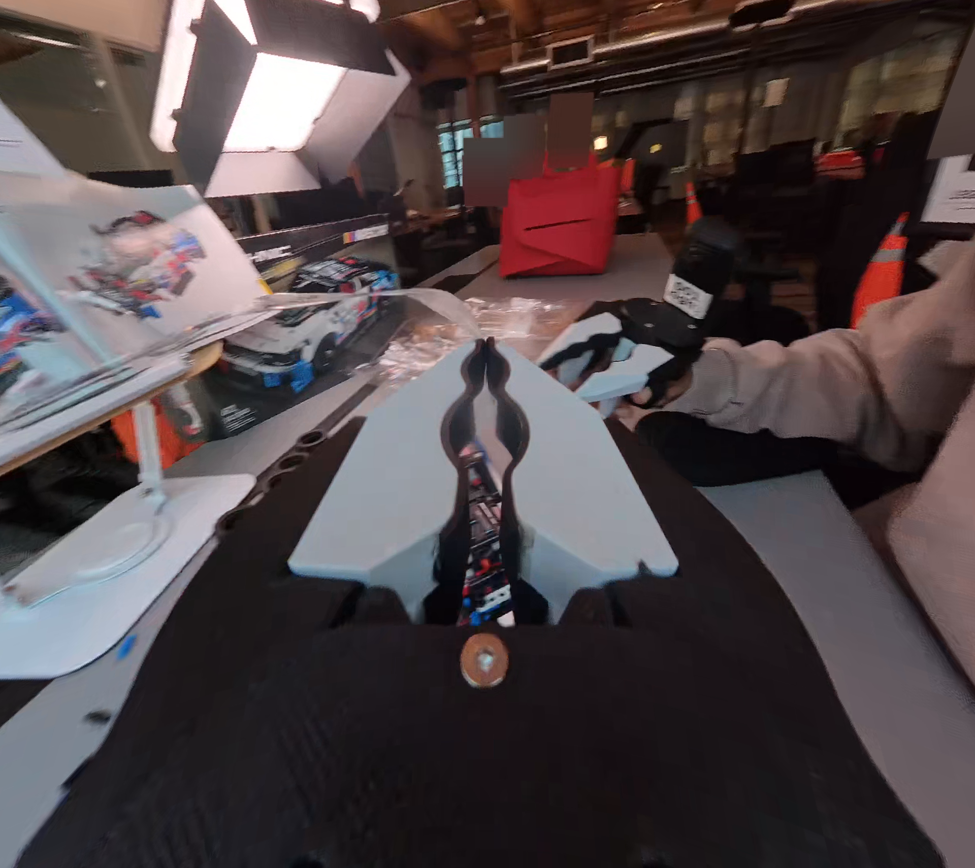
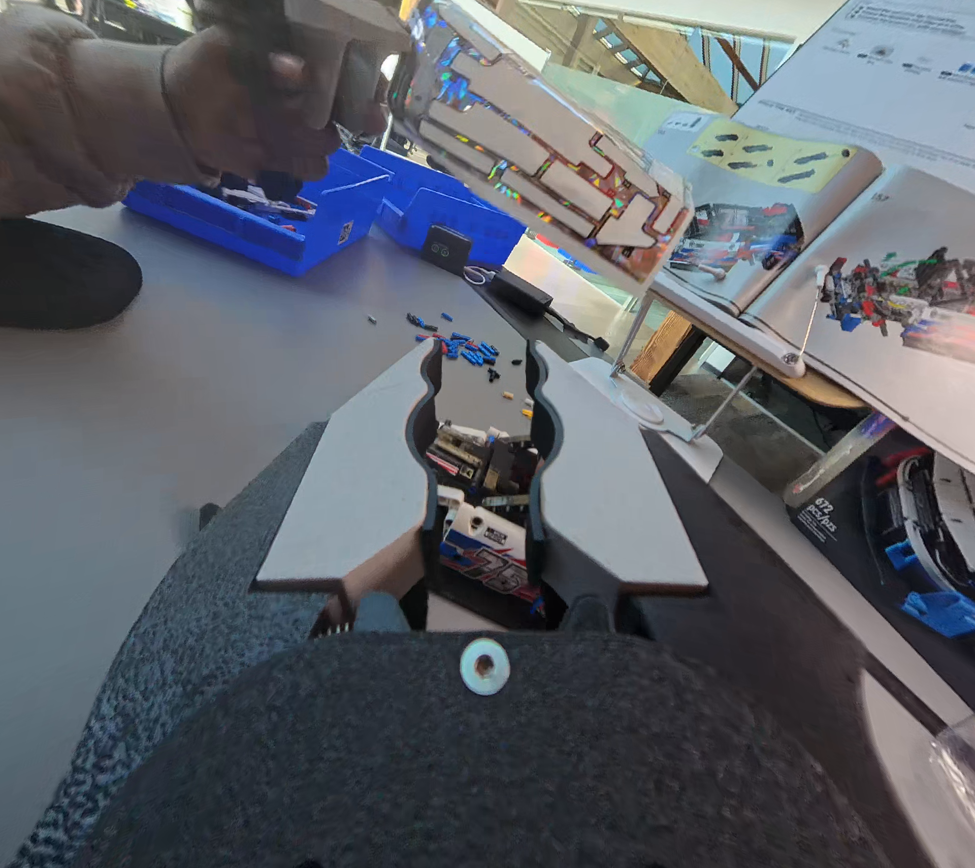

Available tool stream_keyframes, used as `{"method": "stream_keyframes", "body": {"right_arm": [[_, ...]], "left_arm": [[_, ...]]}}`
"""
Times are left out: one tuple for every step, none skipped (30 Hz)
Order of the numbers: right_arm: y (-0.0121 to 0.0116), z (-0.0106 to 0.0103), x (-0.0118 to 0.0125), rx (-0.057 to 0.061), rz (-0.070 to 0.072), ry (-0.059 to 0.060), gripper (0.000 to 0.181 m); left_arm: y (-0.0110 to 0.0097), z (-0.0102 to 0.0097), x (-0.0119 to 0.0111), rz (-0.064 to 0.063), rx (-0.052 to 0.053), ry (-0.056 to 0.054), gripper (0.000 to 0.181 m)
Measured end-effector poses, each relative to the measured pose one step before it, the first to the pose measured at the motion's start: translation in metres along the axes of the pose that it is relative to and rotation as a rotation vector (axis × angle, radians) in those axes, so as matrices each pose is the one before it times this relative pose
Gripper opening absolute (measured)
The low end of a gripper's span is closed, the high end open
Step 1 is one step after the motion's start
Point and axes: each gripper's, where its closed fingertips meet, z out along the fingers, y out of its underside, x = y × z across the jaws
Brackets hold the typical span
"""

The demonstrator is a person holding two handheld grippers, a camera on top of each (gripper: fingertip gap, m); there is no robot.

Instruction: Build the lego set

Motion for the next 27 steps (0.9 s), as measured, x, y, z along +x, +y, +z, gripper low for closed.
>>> {"method": "stream_keyframes", "body": {"right_arm": [[-0.00774,0.00528,-0.00063,0.0042,-0.0043,0.0053,0.040],[-0.00820,0.00451,-0.00065,0.0145,0.0434,-0.0116,0.050],[-0.00689,0.00359,0.00121,0.0182,0.0922,-0.0160,0.058],[-0.00489,0.00280,0.00224,0.0212,0.1077,-0.0190,0.066],[-0.00237,0.00233,0.00134,0.0190,0.0992,-0.0293,0.071],[0.00050,0.00195,0.00000,0.0103,0.0792,-0.0365,0.074],[0.00308,0.00171,-0.00081,0.0016,0.0600,-0.0384,0.073],[0.00322,0.00095,-0.00080,0.0055,0.0460,-0.0355,0.070],[0.00212,-0.00036,-0.00008,0.0155,0.0338,-0.0249,0.062],[0.00083,-0.00169,-0.00230,0.0231,0.0209,-0.0319,0.048],[0.00031,-0.00222,-0.00429,0.0226,0.0128,-0.0400,0.035],[0.00022,-0.00202,-0.00214,0.0187,0.0097,-0.0220,0.023],[0.00110,-0.00192,-0.00131,0.0086,0.0020,-0.0160,0.012],[0.00205,-0.00125,-0.00261,-0.0014,0.0000,-0.0223,0.005],[0.00213,-0.00094,-0.00279,-0.0053,0.0009,-0.0212,0.001],[0.00100,-0.00088,-0.00291,0.0011,-0.0007,-0.0207,0.000],[0.00054,-0.00077,-0.00294,0.0032,-0.0018,-0.0187,0.000],[0.00040,-0.00070,-0.00267,0.0031,-0.0058,-0.0161,0.000],[0.00054,-0.00074,-0.00358,0.0023,-0.0060,-0.0204,0.000],[0.00070,-0.00068,-0.00478,0.0002,-0.0046,-0.0269,0.000],[0.00014,-0.00061,-0.00596,0.0021,-0.0055,-0.0327,0.000],[0.00114,-0.00007,-0.00592,-0.0066,-0.0076,-0.0287,0.000],[0.00223,0.00071,-0.00622,-0.0140,-0.0139,-0.0258,0.000],[0.00269,0.00126,-0.00582,-0.0160,-0.0180,-0.0205,0.000],[0.00262,0.00159,-0.00555,-0.0148,-0.0130,-0.0197,0.000],[0.00373,0.00198,-0.00560,-0.0216,-0.0050,-0.0227,0.000],[0.00559,0.00230,-0.00549,-0.0315,-0.0085,-0.0234,0.000]], "left_arm": [[0.00347,0.00051,0.01635,-0.0286,0.0334,0.0645,0.000],[0.00533,0.00074,0.01036,-0.0267,0.0173,0.0428,0.000],[0.00555,-0.00002,0.00721,-0.0151,0.0130,0.0360,0.000],[0.00541,-0.00059,0.00418,-0.0161,0.0100,0.0266,0.000],[0.00519,-0.00080,0.00126,-0.0238,0.0059,0.0155,0.000],[0.00526,-0.00083,0.00146,-0.0260,-0.0009,0.0204,0.000],[0.00588,-0.00086,0.00083,-0.0155,-0.0119,0.0157,0.000],[0.00653,-0.00073,-0.00032,-0.0035,-0.0195,0.0045,0.000],[0.00581,-0.00083,-0.00102,-0.0011,-0.0164,-0.0014,0.000],[0.00417,-0.00073,-0.00051,-0.0075,-0.0089,0.0018,0.000],[0.00329,-0.00063,0.00051,-0.0087,-0.0078,0.0075,0.000],[0.00373,-0.00036,-0.00087,0.0019,-0.0144,-0.0042,0.000],[0.00442,-0.00027,-0.00199,0.0113,-0.0212,-0.0134,0.000],[0.00397,-0.00006,-0.00212,0.0082,-0.0189,-0.0136,0.000],[0.00268,-0.00022,-0.00113,-0.0025,-0.0075,-0.0048,0.000],[0.00164,-0.00021,-0.00062,-0.0099,0.0003,-0.0003,0.000],[0.00119,-0.00009,-0.00064,-0.0081,0.0041,-0.0022,0.000],[0.00024,0.00007,0.00080,-0.0063,0.0093,0.0058,0.000],[-0.00067,0.00048,0.00044,-0.0143,0.0109,0.0031,0.007],[-0.00125,0.00087,0.00095,-0.0270,0.0110,0.0091,0.018],[-0.00166,0.00086,0.00200,-0.0392,0.0125,0.0204,0.027],[-0.00211,0.00088,0.00205,-0.0470,0.0151,0.0232,0.036],[-0.00237,0.00081,0.00158,-0.0497,0.0191,0.0214,0.042],[-0.00196,0.00071,0.00094,-0.0450,0.0188,0.0170,0.044],[-0.00070,0.00072,0.00019,-0.0367,0.0120,0.0108,0.044],[0.00040,0.00094,-0.00100,-0.0315,0.0051,0.0032,0.044],[0.00039,0.00076,-0.00109,-0.0281,0.0047,0.0027,0.043]]}}
